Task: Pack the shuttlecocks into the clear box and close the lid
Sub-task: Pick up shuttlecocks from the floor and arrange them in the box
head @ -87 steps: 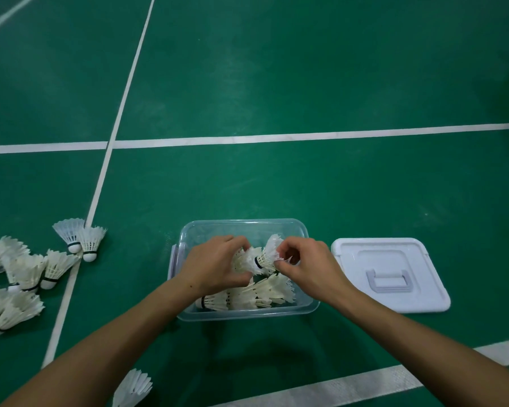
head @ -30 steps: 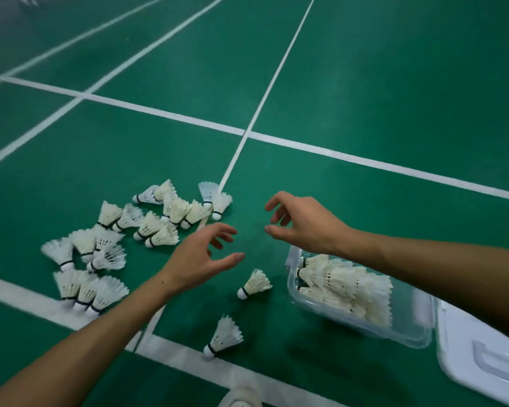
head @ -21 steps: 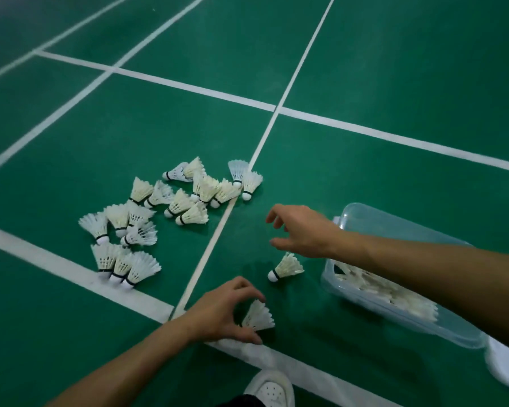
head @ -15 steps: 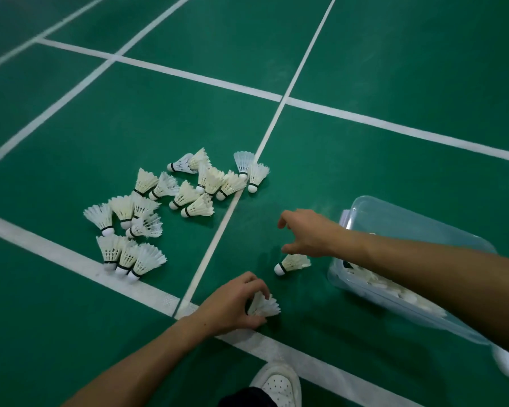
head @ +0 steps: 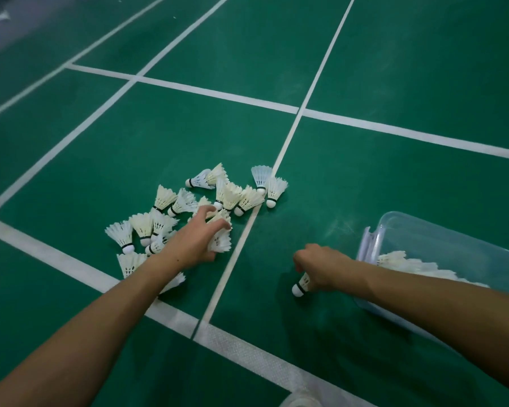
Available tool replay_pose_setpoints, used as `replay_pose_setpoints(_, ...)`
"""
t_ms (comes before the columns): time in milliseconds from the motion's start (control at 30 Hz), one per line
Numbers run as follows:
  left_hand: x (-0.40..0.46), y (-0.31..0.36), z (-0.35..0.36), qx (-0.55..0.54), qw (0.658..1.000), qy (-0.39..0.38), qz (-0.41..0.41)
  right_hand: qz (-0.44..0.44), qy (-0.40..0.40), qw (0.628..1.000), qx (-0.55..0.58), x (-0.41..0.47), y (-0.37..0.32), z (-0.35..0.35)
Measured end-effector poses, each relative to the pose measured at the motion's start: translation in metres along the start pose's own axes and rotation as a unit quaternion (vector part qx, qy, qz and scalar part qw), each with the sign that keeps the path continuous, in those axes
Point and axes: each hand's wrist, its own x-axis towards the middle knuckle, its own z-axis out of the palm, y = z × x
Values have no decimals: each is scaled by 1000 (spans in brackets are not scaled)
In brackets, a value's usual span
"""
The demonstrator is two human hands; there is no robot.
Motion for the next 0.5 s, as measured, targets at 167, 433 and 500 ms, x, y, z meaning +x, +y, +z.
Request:
replay_pose_setpoints(167,25,-4,-6,24,998,-53,17,-42,93,989,105,-34,4,-42)
replay_pose_setpoints(433,15,12,0,77,994,14,73,-16,200,967,159,-141,57,-105)
replay_pose_setpoints(500,8,27,-3,22,997,32,66,9,214,962,168,-172,80,-111)
